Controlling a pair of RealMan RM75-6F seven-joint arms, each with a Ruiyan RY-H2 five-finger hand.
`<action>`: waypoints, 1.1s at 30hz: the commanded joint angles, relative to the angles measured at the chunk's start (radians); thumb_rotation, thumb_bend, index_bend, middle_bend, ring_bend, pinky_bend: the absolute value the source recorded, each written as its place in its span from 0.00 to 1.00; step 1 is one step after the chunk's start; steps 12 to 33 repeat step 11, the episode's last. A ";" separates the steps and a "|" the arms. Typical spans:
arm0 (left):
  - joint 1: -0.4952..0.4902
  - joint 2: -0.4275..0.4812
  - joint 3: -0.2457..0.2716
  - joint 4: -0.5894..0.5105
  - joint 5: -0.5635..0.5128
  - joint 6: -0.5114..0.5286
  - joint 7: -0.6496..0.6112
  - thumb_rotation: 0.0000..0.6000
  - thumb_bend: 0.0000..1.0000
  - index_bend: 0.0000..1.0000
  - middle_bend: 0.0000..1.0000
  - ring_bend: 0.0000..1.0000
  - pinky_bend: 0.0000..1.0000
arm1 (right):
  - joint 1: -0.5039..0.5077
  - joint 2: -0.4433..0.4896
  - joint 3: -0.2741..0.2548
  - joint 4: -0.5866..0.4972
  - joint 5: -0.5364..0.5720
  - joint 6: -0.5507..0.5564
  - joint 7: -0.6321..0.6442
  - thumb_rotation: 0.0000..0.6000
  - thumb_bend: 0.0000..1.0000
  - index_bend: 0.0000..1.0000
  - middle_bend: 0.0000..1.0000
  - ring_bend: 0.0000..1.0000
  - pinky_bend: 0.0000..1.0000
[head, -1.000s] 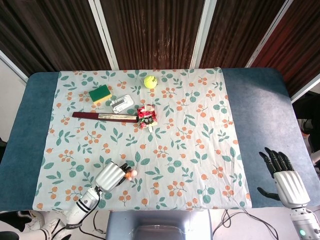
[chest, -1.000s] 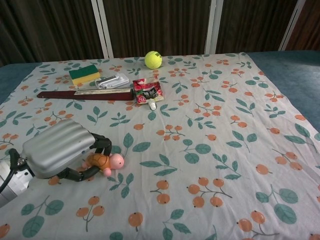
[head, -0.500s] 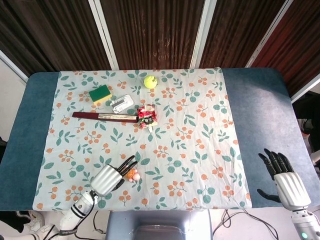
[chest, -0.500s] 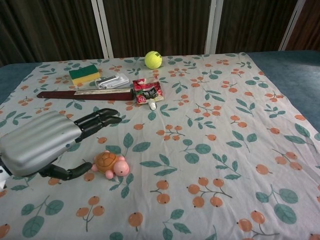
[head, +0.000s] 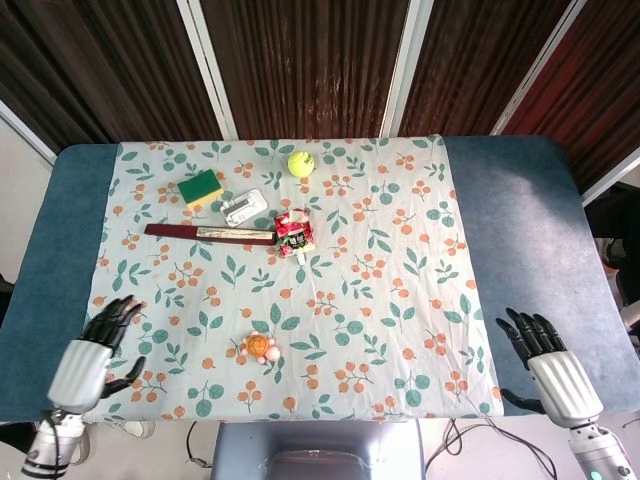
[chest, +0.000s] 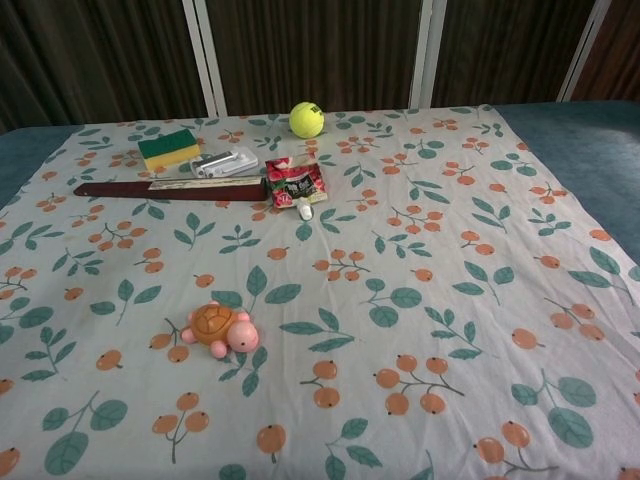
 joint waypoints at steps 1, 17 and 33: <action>0.057 0.015 -0.022 0.078 -0.017 0.053 -0.087 1.00 0.35 0.00 0.00 0.00 0.17 | 0.002 -0.005 0.000 0.000 0.000 -0.002 -0.003 1.00 0.22 0.00 0.00 0.00 0.00; 0.064 0.014 -0.028 0.077 0.013 0.002 0.004 1.00 0.35 0.00 0.00 0.00 0.17 | 0.007 -0.013 0.010 0.009 0.022 -0.014 -0.011 1.00 0.22 0.00 0.00 0.00 0.00; 0.064 0.014 -0.028 0.077 0.013 0.002 0.004 1.00 0.35 0.00 0.00 0.00 0.17 | 0.007 -0.013 0.010 0.009 0.022 -0.014 -0.011 1.00 0.22 0.00 0.00 0.00 0.00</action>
